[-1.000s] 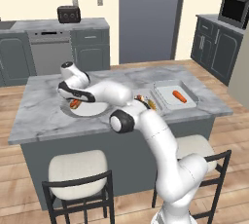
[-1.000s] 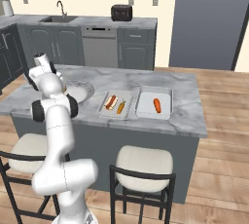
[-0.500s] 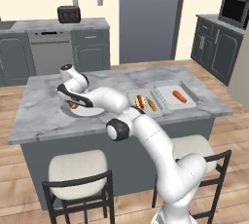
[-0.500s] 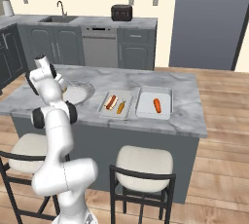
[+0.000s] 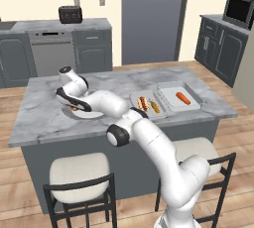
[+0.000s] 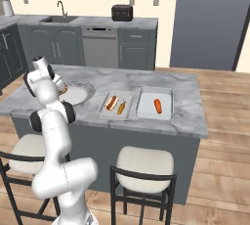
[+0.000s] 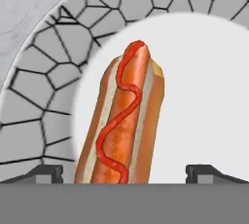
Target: Place one cooked food and one vegetable from the large plate to each tupperware container.
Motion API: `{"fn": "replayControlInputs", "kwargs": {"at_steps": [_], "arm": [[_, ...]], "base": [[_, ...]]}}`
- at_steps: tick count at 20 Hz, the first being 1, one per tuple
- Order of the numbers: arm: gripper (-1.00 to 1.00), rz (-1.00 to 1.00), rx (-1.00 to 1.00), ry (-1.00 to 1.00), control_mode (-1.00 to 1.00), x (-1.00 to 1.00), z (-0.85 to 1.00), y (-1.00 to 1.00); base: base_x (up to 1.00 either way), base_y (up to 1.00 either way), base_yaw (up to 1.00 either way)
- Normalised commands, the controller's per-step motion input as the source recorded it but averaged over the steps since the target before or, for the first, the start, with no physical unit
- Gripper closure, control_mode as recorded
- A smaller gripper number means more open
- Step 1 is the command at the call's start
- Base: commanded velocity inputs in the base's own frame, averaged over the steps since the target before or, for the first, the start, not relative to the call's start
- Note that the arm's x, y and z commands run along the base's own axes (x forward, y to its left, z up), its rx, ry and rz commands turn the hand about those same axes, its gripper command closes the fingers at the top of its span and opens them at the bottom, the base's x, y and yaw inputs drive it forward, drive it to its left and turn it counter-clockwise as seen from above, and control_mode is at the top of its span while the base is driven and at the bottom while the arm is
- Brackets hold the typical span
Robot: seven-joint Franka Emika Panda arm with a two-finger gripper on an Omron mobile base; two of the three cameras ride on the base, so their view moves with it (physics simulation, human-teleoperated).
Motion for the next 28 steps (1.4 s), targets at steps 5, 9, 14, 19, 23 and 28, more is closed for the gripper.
{"fn": "replayControlInputs", "kwargs": {"at_steps": [5, 9, 14, 19, 23, 28], "arm": [[-1.0, -0.16, 0.0, 0.0, -1.0, 0.0, -0.32, 0.0], [-1.0, -0.11, 0.0, 0.0, -1.0, 0.0, -0.21, 0.0], [1.0, -0.01, 0.0, 0.0, -1.0, 0.0, 0.0, 0.0], [1.0, -0.02, 0.0, 0.0, -1.0, 0.0, 0.0, -0.2], [1.0, -0.07, 0.0, 0.0, -1.0, -0.55, 0.23, -0.82], [1.0, 0.13, -0.01, 0.0, -1.0, -0.56, 0.58, -0.98]], "base": [[0.0, 0.0, 0.0], [0.0, 0.0, 0.0], [0.0, 0.0, 0.0], [0.0, 0.0, 0.0], [0.0, 0.0, 0.0], [0.0, 0.0, 0.0]]}}
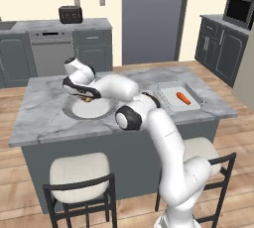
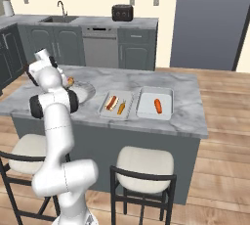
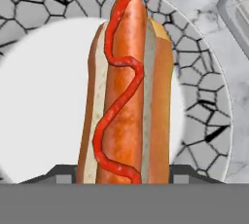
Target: Place one cooked food and one vegetable from the large plate to each tupperware container.
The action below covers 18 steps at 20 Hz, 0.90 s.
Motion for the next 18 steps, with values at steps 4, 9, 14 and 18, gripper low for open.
{"fn": "replayControlInputs", "kwargs": {"at_steps": [4, 9, 14, 18], "arm": [[1.0, 0.32, 0.0, 0.0, -1.0, -0.7, 0.6, -1.0], [1.0, 0.47, 0.0, -0.02, -1.0, -0.73, 0.4, -1.0], [1.0, 0.35, 0.0, -0.04, -1.0, -0.53, 0.23, -1.0], [1.0, 0.06, 0.02, 0.0, -1.0, -0.1, 0.25, -1.0]], "base": [[0.0, 0.0, 0.0], [0.0, 0.0, 0.0], [0.0, 0.0, 0.0], [0.0, 0.0, 0.0]]}}
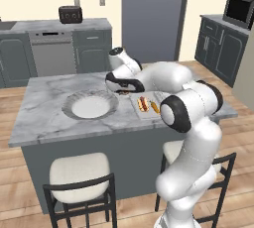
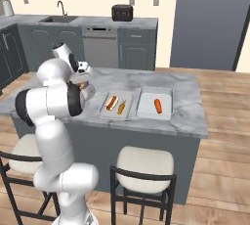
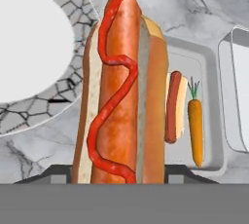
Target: Place one cooked food and one vegetable from the large plate to each tupperware container.
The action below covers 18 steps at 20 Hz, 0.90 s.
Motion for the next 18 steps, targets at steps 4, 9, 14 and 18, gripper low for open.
{"fn": "replayControlInputs", "kwargs": {"at_steps": [4, 9, 14, 18], "arm": [[1.0, -0.01, 0.07, 0.04, -1.0, 0.0, 0.64, -1.0], [1.0, -0.11, 0.17, 0.06, -1.0, 0.0, 0.37, -1.0], [1.0, -0.12, 0.31, 0.1, -1.0, 0.03, -0.07, -1.0], [1.0, -0.07, 0.11, 0.05, -1.0, 0.06, -0.09, -1.0]], "base": [[0.0, 0.0, 0.0], [0.0, 0.0, 0.0], [0.0, 0.0, 0.0], [0.0, 0.0, 0.0]]}}
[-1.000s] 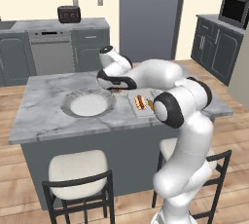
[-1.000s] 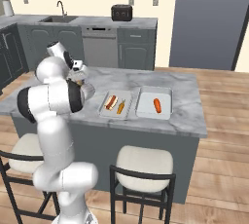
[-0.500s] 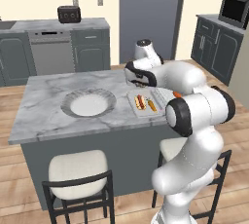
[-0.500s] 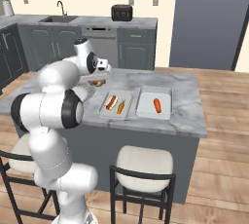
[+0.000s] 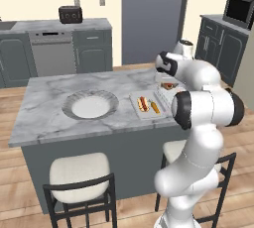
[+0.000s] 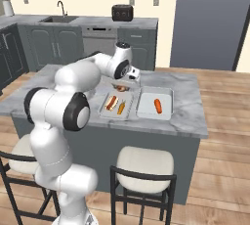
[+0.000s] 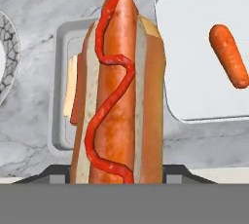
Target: Place one cooked food and one vegetable from the large plate to each tupperware container.
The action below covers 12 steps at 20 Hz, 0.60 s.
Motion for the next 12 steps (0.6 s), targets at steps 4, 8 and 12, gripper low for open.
{"fn": "replayControlInputs", "kwargs": {"at_steps": [4, 8, 12], "arm": [[1.0, -0.03, 0.0, 0.01, -1.0, 0.19, -0.22, -0.99], [1.0, 0.0, 0.0, 0.03, -1.0, 0.61, -0.29, -0.84], [1.0, 0.04, -0.02, 0.0, -1.0, 0.53, -0.17, -0.25]], "base": [[0.0, 0.0, 0.0], [0.0, 0.0, 0.0], [0.0, 0.0, 0.0]]}}
